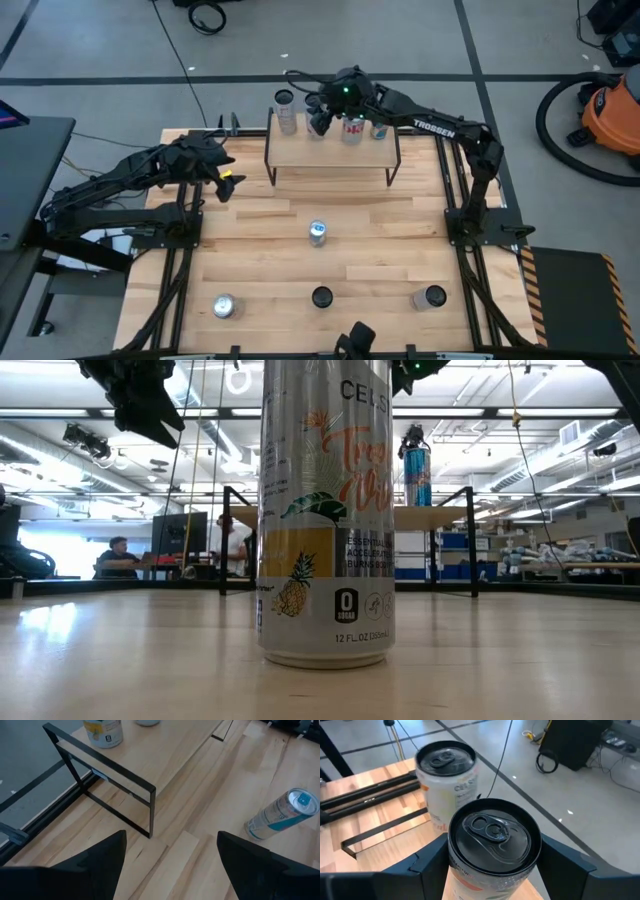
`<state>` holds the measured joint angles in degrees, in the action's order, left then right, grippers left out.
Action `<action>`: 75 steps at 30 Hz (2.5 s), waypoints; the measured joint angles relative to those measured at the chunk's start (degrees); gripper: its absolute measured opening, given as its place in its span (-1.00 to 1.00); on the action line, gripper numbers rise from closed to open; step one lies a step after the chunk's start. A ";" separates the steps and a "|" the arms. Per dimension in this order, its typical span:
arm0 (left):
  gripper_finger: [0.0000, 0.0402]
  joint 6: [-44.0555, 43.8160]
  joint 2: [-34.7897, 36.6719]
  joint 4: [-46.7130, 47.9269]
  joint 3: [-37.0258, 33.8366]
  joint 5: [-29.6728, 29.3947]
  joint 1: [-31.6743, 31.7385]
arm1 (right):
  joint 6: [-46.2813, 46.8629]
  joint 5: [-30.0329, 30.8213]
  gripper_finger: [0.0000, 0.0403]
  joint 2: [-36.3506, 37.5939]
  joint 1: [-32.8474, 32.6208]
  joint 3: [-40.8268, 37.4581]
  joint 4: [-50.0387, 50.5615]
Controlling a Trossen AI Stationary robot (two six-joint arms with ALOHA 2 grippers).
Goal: Place canned beverage on shelf
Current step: Put the white soda can on the shelf, then put the blue soda can aligned with the other blue soda can on the shelf
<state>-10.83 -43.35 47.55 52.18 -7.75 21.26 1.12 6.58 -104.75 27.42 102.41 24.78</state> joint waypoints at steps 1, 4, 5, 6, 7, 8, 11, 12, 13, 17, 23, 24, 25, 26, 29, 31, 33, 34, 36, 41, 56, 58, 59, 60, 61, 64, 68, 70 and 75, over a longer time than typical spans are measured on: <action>0.56 0.09 0.00 0.21 0.00 0.00 -0.02 | -0.08 0.01 0.30 0.00 -0.09 -0.09 -0.33; 0.56 0.11 0.00 0.80 0.00 0.00 -0.02 | -0.06 0.00 0.31 0.02 -0.11 -0.09 -0.18; 0.56 0.11 0.00 1.03 0.00 0.00 -0.02 | -0.06 0.12 0.31 0.02 -0.11 -0.09 -0.15; 0.56 0.11 -0.01 1.18 0.00 0.02 -0.02 | -0.06 0.46 0.32 0.02 -0.09 -0.09 -0.01; 0.56 0.11 -0.01 1.24 0.00 0.00 0.00 | -0.07 1.19 0.33 0.05 -0.10 -0.09 0.19; 0.56 0.11 0.00 1.25 0.00 0.00 0.00 | -0.08 1.90 0.33 0.08 -0.11 -0.09 0.51; 0.56 0.11 0.00 1.23 0.00 0.00 0.00 | -0.10 2.87 0.33 0.20 -0.09 -0.04 1.42; 0.56 0.08 0.00 1.23 0.00 0.02 -0.02 | -0.10 2.85 0.33 0.22 -0.09 0.00 1.65; 0.56 0.08 0.00 1.23 0.00 0.00 0.00 | -0.10 2.83 0.33 0.24 -0.09 0.00 1.76; 0.56 -0.09 0.00 1.23 0.00 0.02 -0.02 | 0.10 2.82 0.34 0.26 -0.11 0.01 2.19; 0.56 -0.11 0.00 1.21 0.00 0.02 -0.02 | 1.38 2.61 0.42 0.39 -0.20 0.09 3.57; 0.56 -0.11 0.00 1.21 0.00 0.00 -0.02 | 1.72 2.61 0.43 0.39 -0.20 0.09 3.62; 0.56 -0.11 0.00 1.21 0.00 0.02 -0.02 | 1.91 2.61 0.45 0.39 -0.20 0.09 3.68; 0.56 -0.11 0.00 1.21 0.00 0.02 0.00 | 1.95 2.58 0.46 0.39 -0.20 0.09 3.76; 0.56 -0.13 -0.02 1.20 0.00 0.02 -0.02 | 2.08 2.15 0.49 0.39 -0.20 0.06 4.25; 0.56 -0.13 0.00 1.21 0.00 0.02 -0.01 | 1.97 2.15 0.51 0.29 -0.20 0.02 4.55; 0.56 -0.13 0.00 1.21 0.00 0.02 0.00 | 1.91 2.04 0.52 0.11 -0.20 -0.10 5.59; 0.56 -0.13 0.00 1.21 0.00 0.02 0.00 | 1.91 1.95 0.53 0.05 -0.20 -0.16 6.11; 0.56 -0.09 -0.01 1.21 0.00 0.02 0.00 | 1.86 1.95 0.54 0.00 -0.20 -0.18 6.87; 0.56 -0.07 0.00 1.21 0.00 0.02 -0.01 | 1.76 0.44 0.60 0.00 -0.18 -0.18 6.78; 0.56 0.09 0.00 1.21 0.00 0.02 0.00 | 0.20 -1.45 0.65 1.96 0.52 0.90 5.39; 0.56 0.08 -0.02 1.21 0.00 0.02 0.00 | 0.20 -1.43 0.65 2.55 0.63 0.90 5.26; 0.56 0.08 0.00 1.21 0.00 0.02 0.00 | 0.20 -1.36 0.65 2.85 0.63 0.90 5.26; 0.56 0.08 0.00 1.20 0.00 0.02 0.00 | 0.18 -1.30 0.65 3.16 0.61 0.90 5.30; 0.56 0.08 -0.02 1.18 0.00 0.02 -0.02 | 0.16 -1.31 0.65 3.57 0.59 0.90 5.30; 0.56 0.08 -0.02 1.18 0.01 0.02 0.00 | -0.31 -1.73 0.65 5.05 0.57 0.90 5.16; 0.56 0.06 -0.01 1.18 0.02 0.02 0.00 | -3.86 -3.90 0.65 7.83 0.60 0.90 4.89; 0.56 0.04 -0.02 1.25 0.02 0.02 0.00 | -5.79 -4.97 0.65 9.47 0.60 0.90 5.02; 0.56 -0.05 -0.01 2.01 0.02 0.02 -0.01 | -5.38 -5.17 0.65 14.01 0.42 0.94 10.13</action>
<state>-10.87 -43.36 49.56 52.21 -7.73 21.25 -4.26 1.41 -90.74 27.84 103.35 34.91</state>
